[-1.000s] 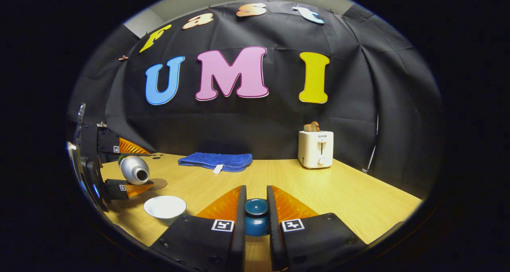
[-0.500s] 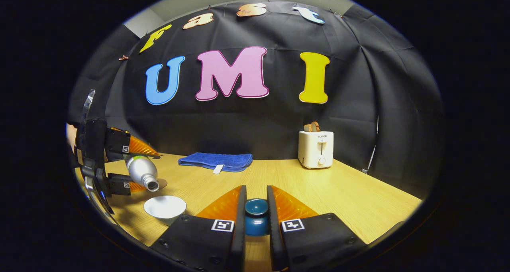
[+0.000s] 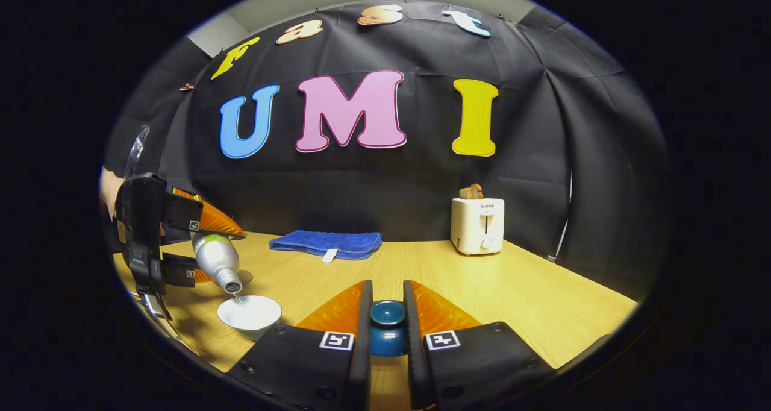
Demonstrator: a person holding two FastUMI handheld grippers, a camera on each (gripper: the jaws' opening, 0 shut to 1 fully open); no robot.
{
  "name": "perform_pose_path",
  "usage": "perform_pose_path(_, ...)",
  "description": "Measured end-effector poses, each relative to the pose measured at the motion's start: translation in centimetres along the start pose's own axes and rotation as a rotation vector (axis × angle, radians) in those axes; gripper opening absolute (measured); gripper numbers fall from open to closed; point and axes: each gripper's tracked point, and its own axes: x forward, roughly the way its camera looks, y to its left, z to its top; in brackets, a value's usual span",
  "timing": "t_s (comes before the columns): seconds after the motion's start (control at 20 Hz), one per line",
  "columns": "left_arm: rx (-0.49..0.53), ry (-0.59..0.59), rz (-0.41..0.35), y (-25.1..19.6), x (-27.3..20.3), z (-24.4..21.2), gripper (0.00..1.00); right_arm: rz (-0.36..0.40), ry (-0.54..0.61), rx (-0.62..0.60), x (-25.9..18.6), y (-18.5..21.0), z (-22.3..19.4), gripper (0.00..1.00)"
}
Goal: Open the teacup lid with one hand, grasp the water bottle and pour water into the teacup with the other hand; after pouring, place the water bottle on the coaster and then close the teacup lid.
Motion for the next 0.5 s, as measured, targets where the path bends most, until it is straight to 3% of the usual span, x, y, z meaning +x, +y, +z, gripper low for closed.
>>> perform_pose_path(0.5, 0.109, 0.024, -0.017, 0.76, -0.08, -0.60, 0.80, 0.000, 0.000, 0.000, -0.03, -0.02, -0.01, 0.29)
